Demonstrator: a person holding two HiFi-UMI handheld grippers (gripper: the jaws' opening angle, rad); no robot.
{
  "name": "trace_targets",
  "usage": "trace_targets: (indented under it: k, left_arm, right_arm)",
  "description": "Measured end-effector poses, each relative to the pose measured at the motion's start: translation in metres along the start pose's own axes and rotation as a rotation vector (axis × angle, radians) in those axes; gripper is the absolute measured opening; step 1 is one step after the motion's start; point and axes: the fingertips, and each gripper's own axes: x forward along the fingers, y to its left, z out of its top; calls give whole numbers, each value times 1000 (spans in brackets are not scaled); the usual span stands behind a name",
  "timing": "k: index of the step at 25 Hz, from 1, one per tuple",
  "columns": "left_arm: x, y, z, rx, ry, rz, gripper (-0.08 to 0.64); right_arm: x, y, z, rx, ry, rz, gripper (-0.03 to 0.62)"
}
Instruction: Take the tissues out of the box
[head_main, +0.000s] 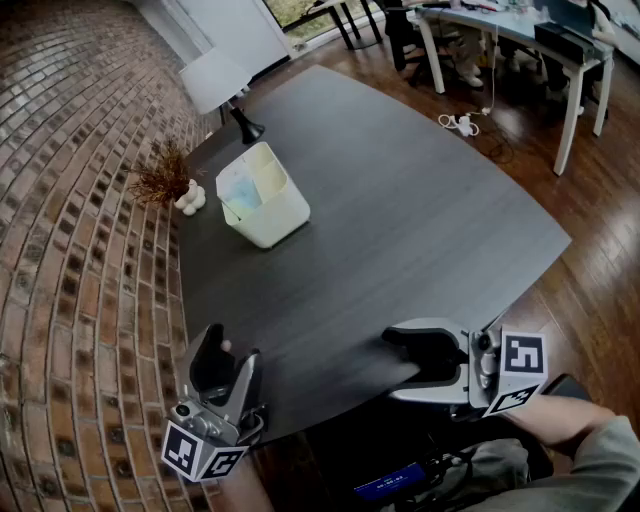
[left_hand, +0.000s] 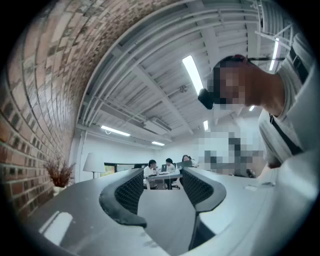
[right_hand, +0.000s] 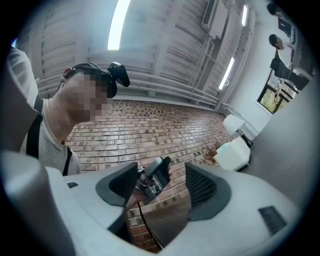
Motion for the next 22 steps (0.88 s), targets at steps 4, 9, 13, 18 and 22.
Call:
trace_targets:
  k: [4, 9, 13, 18, 22]
  left_arm:
    - [39, 38, -2, 115, 164, -42, 320]
    - [89, 99, -23, 232, 392, -72, 423]
    - [126, 167, -52, 334, 610, -82, 466]
    - [162, 233, -87, 339, 858, -108, 523]
    - [182, 258, -121, 425, 1062, -202, 522]
  right_arm:
    - [1, 4, -2, 38, -39, -22, 313]
    - [0, 2, -3, 59, -58, -31, 313]
    - [-2, -1, 1, 58, -64, -31, 313]
    - [-1, -3, 5, 74, -70, -32, 313]
    - [-3, -5, 10, 67, -70, -35, 313]
